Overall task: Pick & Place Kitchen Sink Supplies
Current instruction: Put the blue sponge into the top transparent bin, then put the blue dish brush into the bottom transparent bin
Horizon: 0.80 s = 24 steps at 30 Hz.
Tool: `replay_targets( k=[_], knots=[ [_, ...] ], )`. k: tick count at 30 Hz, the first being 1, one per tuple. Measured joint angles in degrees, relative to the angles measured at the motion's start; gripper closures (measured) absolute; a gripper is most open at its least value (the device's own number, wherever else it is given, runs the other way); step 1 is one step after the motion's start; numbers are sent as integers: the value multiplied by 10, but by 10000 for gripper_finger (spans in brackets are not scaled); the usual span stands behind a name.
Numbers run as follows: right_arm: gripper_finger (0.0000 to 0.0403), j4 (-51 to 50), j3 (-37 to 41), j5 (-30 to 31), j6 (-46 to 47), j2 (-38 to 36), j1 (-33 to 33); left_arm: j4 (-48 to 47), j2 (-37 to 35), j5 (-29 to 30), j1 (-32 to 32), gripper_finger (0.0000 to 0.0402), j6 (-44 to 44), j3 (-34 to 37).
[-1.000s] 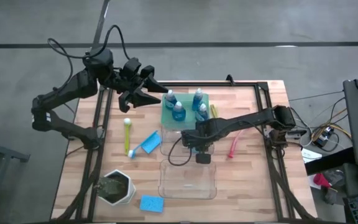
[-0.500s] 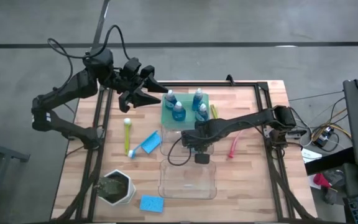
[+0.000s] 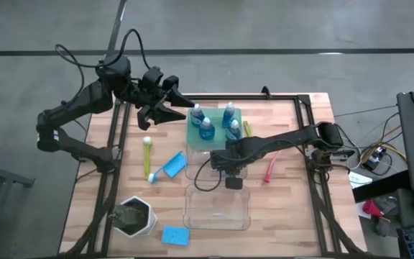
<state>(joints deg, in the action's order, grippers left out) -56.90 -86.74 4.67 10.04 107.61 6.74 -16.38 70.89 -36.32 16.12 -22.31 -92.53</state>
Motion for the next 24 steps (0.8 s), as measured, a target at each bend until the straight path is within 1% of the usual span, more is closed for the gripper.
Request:
replay_targets(
  k=[4,7,17,24],
  knots=[
    [369,-2,0,-1,-1,-2,0,0,0,0,0,152,0,0],
    [361,-2,0,-1,0,-6,0,0,0,0,0,152,2,0],
    [302,-9,0,-2,-3,-6,0,0,0,3,0,152,5,0],
    [277,-8,0,-2,-1,-11,0,0,0,3,0,152,7,0]
  ],
)
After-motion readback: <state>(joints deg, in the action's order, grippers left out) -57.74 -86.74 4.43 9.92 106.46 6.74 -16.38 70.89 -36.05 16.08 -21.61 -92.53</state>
